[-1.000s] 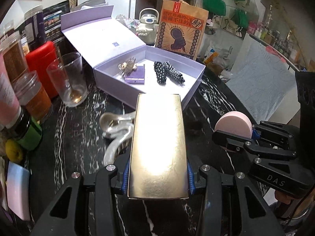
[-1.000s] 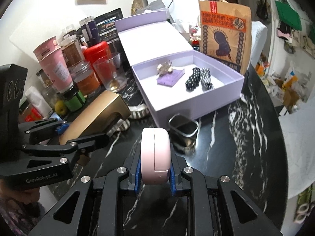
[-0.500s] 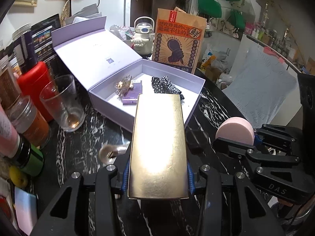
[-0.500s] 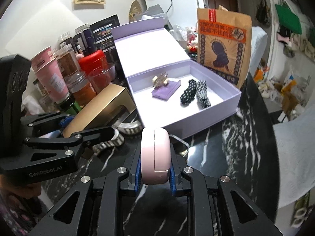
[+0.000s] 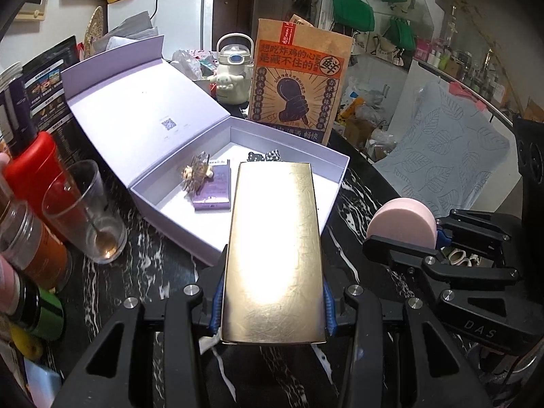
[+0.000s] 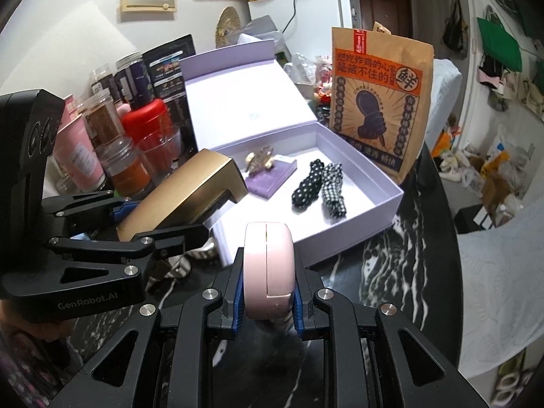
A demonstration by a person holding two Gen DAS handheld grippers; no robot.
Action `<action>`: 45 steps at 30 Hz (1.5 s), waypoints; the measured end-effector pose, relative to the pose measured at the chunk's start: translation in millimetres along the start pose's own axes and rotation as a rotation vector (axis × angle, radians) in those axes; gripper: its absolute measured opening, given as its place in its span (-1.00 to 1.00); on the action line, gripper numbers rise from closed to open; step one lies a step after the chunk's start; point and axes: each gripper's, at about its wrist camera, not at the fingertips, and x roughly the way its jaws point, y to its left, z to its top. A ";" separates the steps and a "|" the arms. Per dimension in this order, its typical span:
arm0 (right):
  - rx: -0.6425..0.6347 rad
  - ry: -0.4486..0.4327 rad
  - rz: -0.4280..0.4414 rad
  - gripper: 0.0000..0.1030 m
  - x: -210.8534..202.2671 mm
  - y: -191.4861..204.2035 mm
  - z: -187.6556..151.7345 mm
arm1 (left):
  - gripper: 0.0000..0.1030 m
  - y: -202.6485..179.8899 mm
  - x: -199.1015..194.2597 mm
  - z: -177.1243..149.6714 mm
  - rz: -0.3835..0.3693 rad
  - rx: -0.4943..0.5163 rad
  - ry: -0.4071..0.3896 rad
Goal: Organize rigid objects
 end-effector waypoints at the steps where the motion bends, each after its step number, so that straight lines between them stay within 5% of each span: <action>1: 0.000 0.000 -0.001 -0.58 1.5 -2.3 2.0 | -0.16 0.2 1.1 1.9 0.003 0.001 -0.001; 30: -0.052 -0.035 -0.045 -0.58 37.7 -50.7 69.0 | -0.16 17.2 39.9 78.5 0.066 0.049 -0.079; 45: -0.012 0.007 -0.050 -0.58 73.1 -69.0 74.3 | -0.16 24.9 83.8 79.6 0.021 0.023 0.011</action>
